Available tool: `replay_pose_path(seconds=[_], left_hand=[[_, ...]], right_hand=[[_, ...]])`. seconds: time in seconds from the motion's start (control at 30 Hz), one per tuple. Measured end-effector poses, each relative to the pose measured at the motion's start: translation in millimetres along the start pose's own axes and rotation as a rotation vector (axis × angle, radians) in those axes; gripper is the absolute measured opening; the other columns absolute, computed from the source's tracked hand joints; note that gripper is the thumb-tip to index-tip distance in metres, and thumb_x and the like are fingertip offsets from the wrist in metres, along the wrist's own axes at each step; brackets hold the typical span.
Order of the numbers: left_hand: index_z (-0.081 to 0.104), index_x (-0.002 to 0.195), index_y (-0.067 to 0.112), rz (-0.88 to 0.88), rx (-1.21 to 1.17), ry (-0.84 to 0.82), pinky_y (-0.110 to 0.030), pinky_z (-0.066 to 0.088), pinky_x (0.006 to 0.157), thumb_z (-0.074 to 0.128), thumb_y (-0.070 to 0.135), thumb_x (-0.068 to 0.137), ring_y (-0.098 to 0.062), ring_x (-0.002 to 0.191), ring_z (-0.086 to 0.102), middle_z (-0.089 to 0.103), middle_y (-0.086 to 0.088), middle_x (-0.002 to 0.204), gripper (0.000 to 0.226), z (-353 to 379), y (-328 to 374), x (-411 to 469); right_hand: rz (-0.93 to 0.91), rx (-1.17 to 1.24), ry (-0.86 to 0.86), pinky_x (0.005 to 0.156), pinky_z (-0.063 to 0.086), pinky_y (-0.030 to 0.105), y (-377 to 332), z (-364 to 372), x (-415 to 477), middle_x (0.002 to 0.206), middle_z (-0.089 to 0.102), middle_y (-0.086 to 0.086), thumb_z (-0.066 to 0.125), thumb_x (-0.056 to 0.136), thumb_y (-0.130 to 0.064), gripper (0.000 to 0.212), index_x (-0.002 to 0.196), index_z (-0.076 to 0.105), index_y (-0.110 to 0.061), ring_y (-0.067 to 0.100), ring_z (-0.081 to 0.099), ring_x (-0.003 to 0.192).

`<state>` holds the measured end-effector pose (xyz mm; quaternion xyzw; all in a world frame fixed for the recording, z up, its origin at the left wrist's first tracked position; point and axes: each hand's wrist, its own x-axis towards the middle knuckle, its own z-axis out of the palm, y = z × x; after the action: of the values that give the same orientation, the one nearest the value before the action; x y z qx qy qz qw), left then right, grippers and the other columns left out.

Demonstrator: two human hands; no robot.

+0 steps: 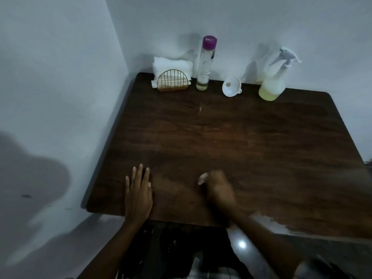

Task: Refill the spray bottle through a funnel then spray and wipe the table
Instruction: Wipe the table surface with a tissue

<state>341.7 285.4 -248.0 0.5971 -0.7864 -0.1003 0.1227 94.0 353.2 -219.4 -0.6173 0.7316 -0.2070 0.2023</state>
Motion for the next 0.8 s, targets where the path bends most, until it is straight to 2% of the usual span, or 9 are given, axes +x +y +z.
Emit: replay_pose_path(seconds=[0.1,0.17,0.23,0.3,0.43,0.5,0.6,0.73,0.8], left_hand=[[0.041,0.137,0.007,-0.005,-0.012,0.006,-0.043,0.011,0.114,0.021,0.026,0.094,-0.027,0.14,0.023,0.034,-0.014,0.148,0.05,0,-4,-3],[0.042,0.136,0.007,-0.006,-0.019,-0.005,-0.043,0.011,0.114,0.022,0.025,0.094,-0.027,0.14,0.024,0.035,-0.013,0.147,0.05,1,-4,-5],[0.043,0.136,0.007,-0.003,-0.005,-0.016,-0.043,0.012,0.114,0.021,0.025,0.094,-0.027,0.139,0.025,0.035,-0.013,0.147,0.05,4,-1,-4],[0.042,0.136,0.008,-0.005,0.008,-0.037,-0.043,0.012,0.114,0.022,0.026,0.094,-0.028,0.139,0.026,0.036,-0.013,0.147,0.05,6,6,0],[0.042,0.136,0.009,0.028,0.039,-0.065,-0.042,0.012,0.112,0.023,0.024,0.093,-0.028,0.137,0.03,0.038,-0.013,0.146,0.049,6,22,16],[0.041,0.136,0.009,0.005,0.019,-0.052,-0.042,0.012,0.113,0.022,0.025,0.093,-0.028,0.138,0.028,0.037,-0.013,0.146,0.05,6,23,23],[0.04,0.137,0.009,-0.05,0.018,-0.036,-0.045,0.013,0.115,0.02,0.026,0.093,-0.027,0.14,0.025,0.035,-0.012,0.148,0.051,2,14,28],[0.04,0.137,0.007,-0.137,0.018,-0.001,-0.047,0.013,0.114,0.02,0.025,0.093,-0.028,0.141,0.021,0.032,-0.014,0.149,0.052,-4,-10,28],[0.042,0.135,0.005,-0.18,0.006,0.022,-0.049,0.015,0.114,0.025,0.021,0.092,-0.031,0.14,0.023,0.034,-0.016,0.147,0.049,-6,-20,25]], right_hand=[[0.341,-0.183,0.286,0.079,0.048,0.037,57,-38,27,0.103,0.057,0.012,0.048,0.083,-0.002,0.026,0.097,0.069,-0.006,0.033,0.05,0.1],[0.441,-0.175,0.412,0.071,0.05,0.043,52,-34,26,0.097,0.058,0.017,0.049,0.078,0.003,0.026,0.091,0.071,-0.002,0.04,0.05,0.094],[0.363,-0.134,0.375,0.073,0.05,0.042,18,-5,8,0.094,0.06,0.012,0.043,0.08,-0.008,0.026,0.086,0.069,-0.009,0.031,0.05,0.092],[0.128,-0.053,0.154,0.079,0.046,0.038,-25,32,-20,0.095,0.06,0.004,0.033,0.085,-0.024,0.032,0.087,0.064,-0.016,0.019,0.047,0.091],[-0.346,0.029,-0.178,0.075,0.044,0.035,-72,47,-42,0.098,0.058,0.003,0.044,0.091,-0.029,0.025,0.094,0.063,-0.013,0.015,0.045,0.089],[-0.337,0.002,-0.116,0.08,0.043,0.03,-50,25,-15,0.097,0.061,0.002,0.05,0.09,-0.026,0.019,0.093,0.066,-0.015,0.014,0.05,0.09],[-0.059,-0.103,0.045,0.086,0.044,0.034,1,-9,44,0.102,0.057,0.002,0.052,0.091,-0.015,0.015,0.095,0.065,-0.021,0.011,0.05,0.095],[0.167,-0.222,0.211,0.071,0.051,0.04,9,-18,86,0.106,0.056,0.014,0.054,0.081,0.002,0.021,0.098,0.066,-0.003,0.032,0.049,0.101],[0.029,-0.148,0.114,0.08,0.047,0.038,-23,7,65,0.102,0.055,0.009,0.051,0.086,-0.003,0.016,0.094,0.064,-0.009,0.017,0.047,0.096]])
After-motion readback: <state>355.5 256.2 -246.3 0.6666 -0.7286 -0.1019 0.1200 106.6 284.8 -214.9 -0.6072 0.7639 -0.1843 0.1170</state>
